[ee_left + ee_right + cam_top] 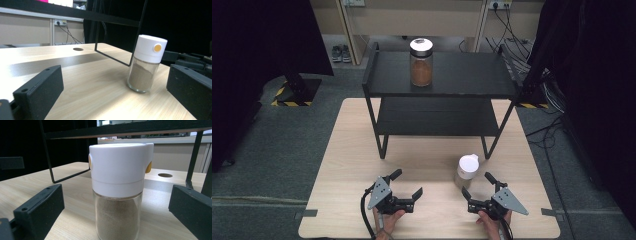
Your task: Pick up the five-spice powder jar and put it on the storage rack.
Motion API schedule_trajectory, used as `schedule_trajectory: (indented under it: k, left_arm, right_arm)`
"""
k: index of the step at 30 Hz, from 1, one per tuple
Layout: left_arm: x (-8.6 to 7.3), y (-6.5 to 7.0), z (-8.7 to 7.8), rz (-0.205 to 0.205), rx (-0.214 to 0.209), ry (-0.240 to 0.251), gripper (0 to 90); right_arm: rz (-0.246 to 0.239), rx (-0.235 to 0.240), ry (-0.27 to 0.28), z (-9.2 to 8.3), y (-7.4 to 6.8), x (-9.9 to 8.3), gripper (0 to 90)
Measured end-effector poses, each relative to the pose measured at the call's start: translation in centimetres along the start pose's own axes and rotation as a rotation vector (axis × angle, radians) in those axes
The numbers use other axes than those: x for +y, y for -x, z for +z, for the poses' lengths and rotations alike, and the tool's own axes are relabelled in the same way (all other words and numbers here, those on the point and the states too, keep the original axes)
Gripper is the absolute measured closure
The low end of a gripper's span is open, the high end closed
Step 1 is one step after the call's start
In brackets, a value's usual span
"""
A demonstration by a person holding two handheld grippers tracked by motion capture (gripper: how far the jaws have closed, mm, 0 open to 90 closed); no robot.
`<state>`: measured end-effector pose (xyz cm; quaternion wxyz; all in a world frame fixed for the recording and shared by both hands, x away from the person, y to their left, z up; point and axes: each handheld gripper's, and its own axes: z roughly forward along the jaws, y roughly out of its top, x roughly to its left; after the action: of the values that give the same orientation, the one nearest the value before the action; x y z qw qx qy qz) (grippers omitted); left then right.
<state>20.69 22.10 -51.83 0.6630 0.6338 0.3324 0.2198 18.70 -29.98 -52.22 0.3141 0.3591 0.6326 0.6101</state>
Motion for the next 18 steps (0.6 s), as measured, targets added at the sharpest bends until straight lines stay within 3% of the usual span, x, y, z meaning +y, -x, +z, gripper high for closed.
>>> schedule_trajectory:
  k: [5, 18]
  left_arm:
    - [-0.8, 0.6, -0.5, 0.011, 0.019, -0.014, 0.4]
    - [-1.3, 0.5, -1.2, -0.011, 0.023, -0.008, 0.5]
  right_arm:
    - [0.001, 0.0, 0.0, 0.0, 0.0, 0.0, 0.4]
    - [0.005, 0.002, 0.002, 0.0, 0.1, 0.0, 0.4]
